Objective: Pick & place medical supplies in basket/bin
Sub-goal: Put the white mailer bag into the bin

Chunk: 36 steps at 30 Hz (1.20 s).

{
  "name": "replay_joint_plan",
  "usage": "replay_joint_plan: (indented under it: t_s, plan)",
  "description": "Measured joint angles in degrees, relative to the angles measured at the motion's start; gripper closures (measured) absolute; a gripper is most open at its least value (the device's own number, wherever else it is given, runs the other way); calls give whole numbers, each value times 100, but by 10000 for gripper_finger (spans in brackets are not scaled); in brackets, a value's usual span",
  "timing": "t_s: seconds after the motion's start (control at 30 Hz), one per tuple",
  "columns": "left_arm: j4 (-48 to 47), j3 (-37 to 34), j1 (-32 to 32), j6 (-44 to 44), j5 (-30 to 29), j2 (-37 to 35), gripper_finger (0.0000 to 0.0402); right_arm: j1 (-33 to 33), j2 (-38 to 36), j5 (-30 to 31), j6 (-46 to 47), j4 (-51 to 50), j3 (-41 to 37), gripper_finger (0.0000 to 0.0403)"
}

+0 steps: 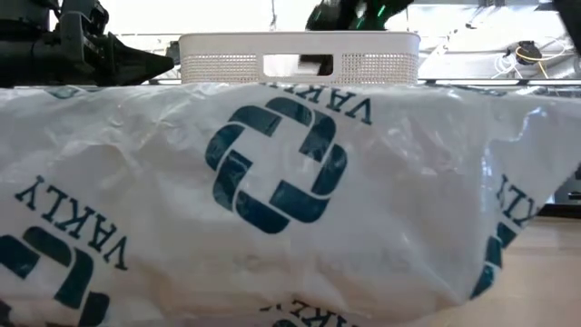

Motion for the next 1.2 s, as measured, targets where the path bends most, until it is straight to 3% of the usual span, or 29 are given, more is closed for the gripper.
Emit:
replay_joint_plan:
  t_s: [0.17,0.27,0.4,0.5,0.7,0.87,1.0,1.1,1.2]
  plan:
    - [-91,0,0,-31,-1,0,369,286,-1641,-529,379,-214,0,190]
    - [-231,0,0,-46,-22,1,369,446,-2595,-1148,672,-218,-2,270]
    - [-253,0,0,-78,-49,0,369,656,-3719,-1239,897,-238,-354,385]
    - [-243,0,0,-114,-49,0,369,767,-4443,-1310,1130,-338,-853,388]
    - [-240,0,0,17,-49,0,369,782,-5769,-2114,1653,-48,-2438,401]
    - [-243,0,0,8,-51,0,369,782,-6664,-2532,2392,1767,-4439,402]
    - [-242,0,0,20,-51,0,369,869,-6902,-3206,3012,3218,-5842,402]
    - [-243,0,0,-42,-51,0,369,978,-7075,-3576,3112,3885,-6554,402]
    - [-245,0,-2,-66,-51,0,369,1047,-7307,-3362,3598,4695,-7060,402]
